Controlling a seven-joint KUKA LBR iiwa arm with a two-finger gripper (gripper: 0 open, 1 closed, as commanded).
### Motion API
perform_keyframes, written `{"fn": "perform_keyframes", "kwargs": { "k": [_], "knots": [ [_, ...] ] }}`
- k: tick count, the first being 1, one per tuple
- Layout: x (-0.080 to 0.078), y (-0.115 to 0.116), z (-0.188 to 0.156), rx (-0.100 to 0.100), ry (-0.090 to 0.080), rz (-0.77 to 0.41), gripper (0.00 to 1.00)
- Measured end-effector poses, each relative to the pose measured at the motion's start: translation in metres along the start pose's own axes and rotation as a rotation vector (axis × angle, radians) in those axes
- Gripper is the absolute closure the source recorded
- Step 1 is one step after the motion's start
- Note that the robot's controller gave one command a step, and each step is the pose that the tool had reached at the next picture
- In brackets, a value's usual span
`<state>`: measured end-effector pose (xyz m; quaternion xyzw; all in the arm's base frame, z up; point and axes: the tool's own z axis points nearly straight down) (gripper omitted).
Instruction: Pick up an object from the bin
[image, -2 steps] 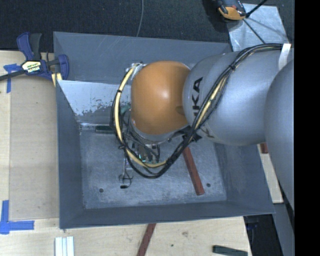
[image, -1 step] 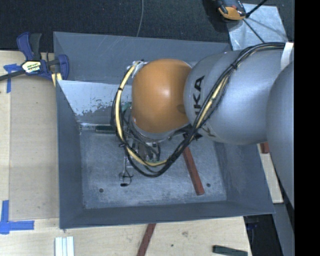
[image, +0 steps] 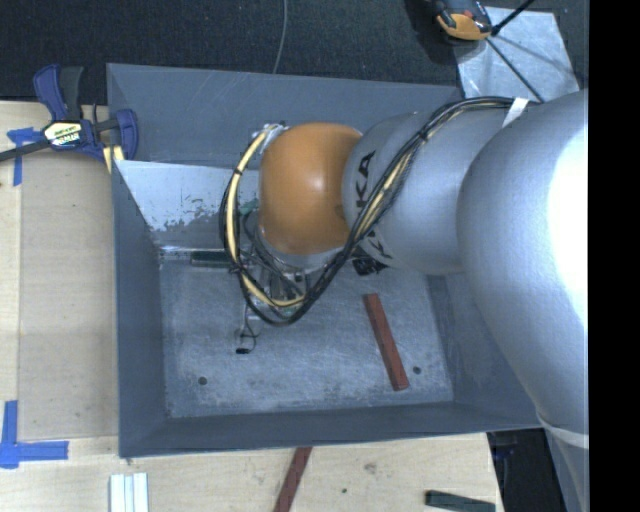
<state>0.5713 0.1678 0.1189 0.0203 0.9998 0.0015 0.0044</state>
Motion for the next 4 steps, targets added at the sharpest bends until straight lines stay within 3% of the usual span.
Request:
{"fn": "perform_keyframes", "kwargs": {
  "k": [1,2,3,4],
  "knots": [
    [-0.032,-0.029,-0.002,0.004,0.011,0.020,0.00],
    [-0.052,-0.075,0.009,0.004,0.005,0.108,0.00],
    [-0.046,-0.067,0.051,0.004,0.008,0.214,0.00],
    [-0.053,-0.078,0.047,0.002,0.001,0.205,1.00]
  ]
}}
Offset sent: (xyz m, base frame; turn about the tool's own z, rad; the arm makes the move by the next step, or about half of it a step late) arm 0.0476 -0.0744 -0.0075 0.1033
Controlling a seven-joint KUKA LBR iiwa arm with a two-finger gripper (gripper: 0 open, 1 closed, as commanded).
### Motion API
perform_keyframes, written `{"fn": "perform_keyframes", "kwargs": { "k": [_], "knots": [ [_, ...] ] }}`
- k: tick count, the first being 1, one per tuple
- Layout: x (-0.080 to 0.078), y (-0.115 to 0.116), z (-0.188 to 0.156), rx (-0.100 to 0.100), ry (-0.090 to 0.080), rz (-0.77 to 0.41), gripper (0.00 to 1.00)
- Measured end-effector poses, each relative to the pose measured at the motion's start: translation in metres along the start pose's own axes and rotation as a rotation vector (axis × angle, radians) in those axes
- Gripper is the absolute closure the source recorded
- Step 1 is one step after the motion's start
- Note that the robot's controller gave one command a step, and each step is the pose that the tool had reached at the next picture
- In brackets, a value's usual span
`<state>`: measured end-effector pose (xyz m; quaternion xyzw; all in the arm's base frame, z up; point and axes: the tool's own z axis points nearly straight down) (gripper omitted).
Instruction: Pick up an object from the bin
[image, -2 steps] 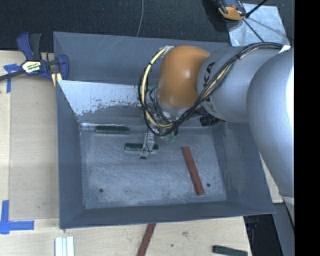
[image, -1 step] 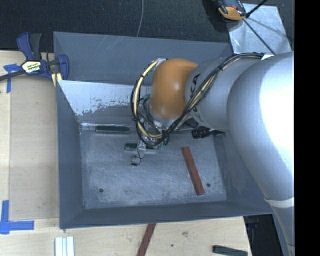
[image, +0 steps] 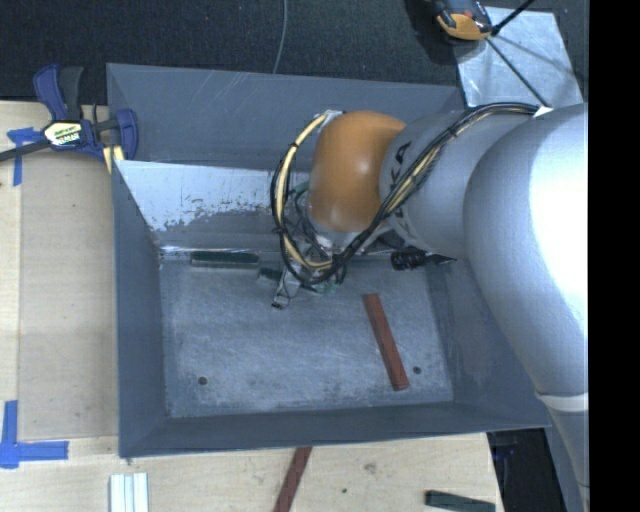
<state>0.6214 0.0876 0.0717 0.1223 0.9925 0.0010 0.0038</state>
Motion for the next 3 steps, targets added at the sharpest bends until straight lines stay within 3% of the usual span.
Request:
{"fn": "perform_keyframes", "kwargs": {
  "k": [2,3],
  "knots": [
    [0.002,-0.001,-0.007,0.003,0.008,0.000,1.00],
    [0.002,-0.001,-0.028,0.005,0.012,0.000,1.00]
  ]
}}
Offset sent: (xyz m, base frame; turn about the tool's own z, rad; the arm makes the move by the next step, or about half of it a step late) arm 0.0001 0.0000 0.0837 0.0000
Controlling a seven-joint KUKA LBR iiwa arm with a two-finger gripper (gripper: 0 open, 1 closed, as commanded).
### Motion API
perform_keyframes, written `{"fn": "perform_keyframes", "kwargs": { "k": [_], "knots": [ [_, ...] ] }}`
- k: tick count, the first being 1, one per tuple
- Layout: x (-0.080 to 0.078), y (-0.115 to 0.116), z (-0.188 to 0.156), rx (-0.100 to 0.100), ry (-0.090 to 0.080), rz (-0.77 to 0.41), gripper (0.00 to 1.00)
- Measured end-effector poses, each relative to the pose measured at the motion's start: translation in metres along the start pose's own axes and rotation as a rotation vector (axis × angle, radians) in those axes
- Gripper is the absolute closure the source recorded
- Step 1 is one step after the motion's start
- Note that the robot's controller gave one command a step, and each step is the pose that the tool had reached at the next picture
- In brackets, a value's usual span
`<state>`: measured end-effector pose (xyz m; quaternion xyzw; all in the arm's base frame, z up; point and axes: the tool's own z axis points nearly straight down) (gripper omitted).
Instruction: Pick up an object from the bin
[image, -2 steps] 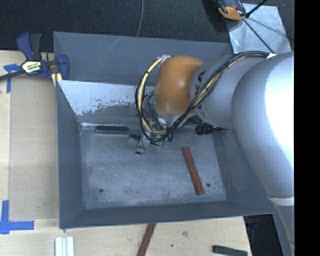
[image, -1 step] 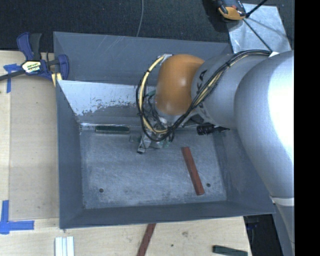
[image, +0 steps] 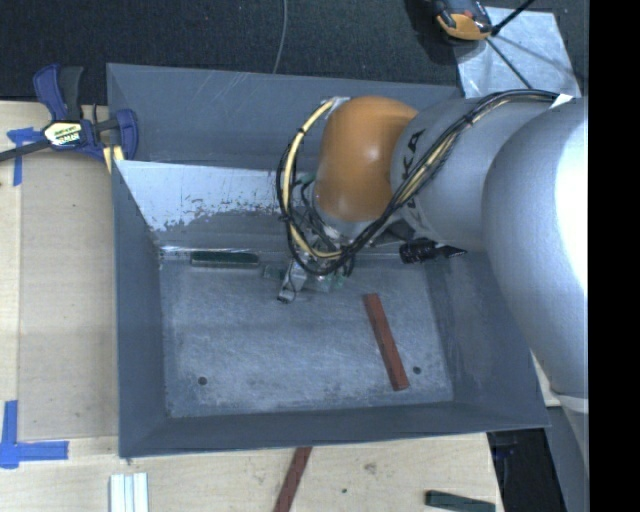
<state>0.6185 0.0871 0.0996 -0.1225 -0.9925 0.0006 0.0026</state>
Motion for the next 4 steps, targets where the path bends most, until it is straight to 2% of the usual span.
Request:
{"fn": "perform_keyframes", "kwargs": {
  "k": [1,4],
  "knots": [
    [-0.002,0.001,-0.021,-0.003,-0.007,0.000,1.00],
    [-0.003,0.001,-0.058,-0.004,-0.010,0.001,1.00]
  ]
}}
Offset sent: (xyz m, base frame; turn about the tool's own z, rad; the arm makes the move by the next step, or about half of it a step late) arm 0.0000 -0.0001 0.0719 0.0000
